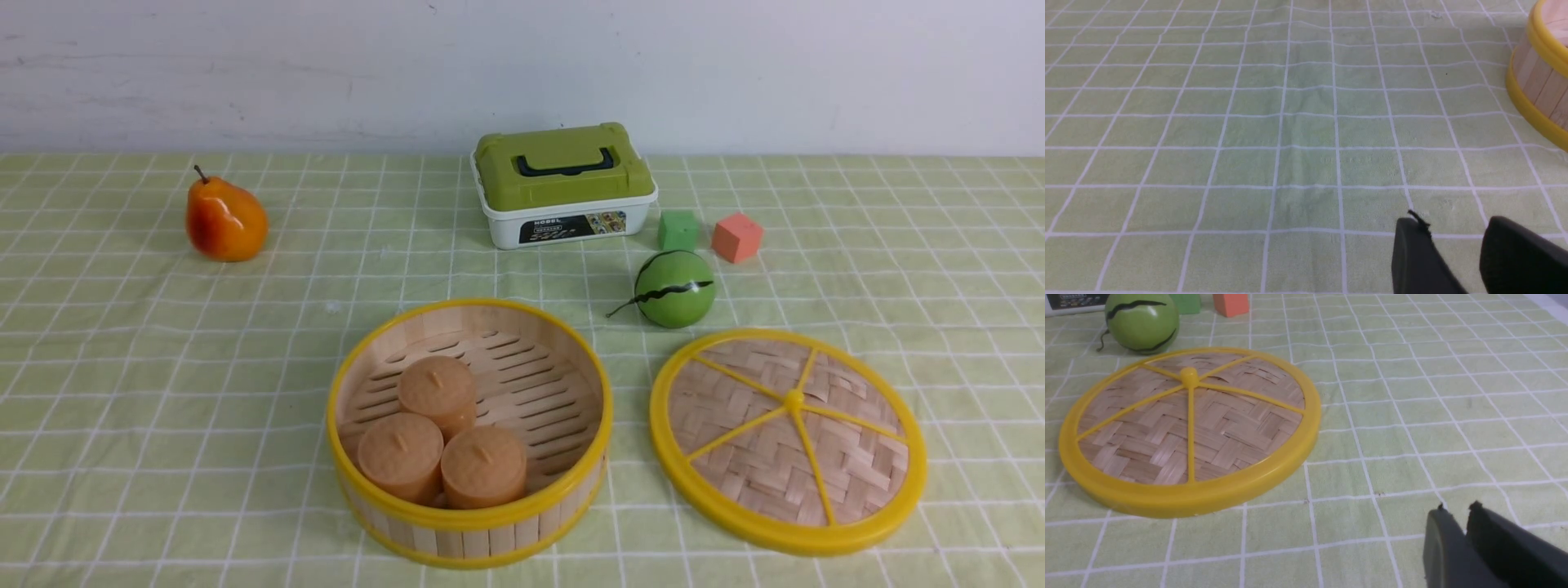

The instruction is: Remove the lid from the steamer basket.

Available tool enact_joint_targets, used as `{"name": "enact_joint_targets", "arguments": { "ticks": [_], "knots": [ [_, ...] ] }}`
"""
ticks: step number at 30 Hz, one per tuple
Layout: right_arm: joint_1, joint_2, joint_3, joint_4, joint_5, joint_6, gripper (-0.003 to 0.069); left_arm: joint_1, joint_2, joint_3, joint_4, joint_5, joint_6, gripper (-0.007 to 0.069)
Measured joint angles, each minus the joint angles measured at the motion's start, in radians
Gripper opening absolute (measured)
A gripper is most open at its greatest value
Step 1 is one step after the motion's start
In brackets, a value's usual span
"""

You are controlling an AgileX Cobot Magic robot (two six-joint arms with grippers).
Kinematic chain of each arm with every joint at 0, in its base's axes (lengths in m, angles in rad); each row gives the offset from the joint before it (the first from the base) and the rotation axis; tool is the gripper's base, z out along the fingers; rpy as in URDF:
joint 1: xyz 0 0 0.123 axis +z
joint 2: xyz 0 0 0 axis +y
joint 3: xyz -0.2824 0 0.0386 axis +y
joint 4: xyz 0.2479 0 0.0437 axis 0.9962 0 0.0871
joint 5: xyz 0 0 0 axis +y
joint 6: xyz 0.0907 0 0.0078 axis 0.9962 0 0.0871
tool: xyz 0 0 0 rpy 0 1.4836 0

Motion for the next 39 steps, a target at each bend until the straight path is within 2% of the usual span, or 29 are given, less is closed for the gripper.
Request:
{"name": "enact_joint_targets", "arguments": {
  "ticks": [39],
  "knots": [
    [0.000, 0.000, 0.000, 0.000, 0.002, 0.000, 0.0091, 0.000, 0.000, 0.000, 0.000, 0.000, 0.000, 0.0239]
  ]
}}
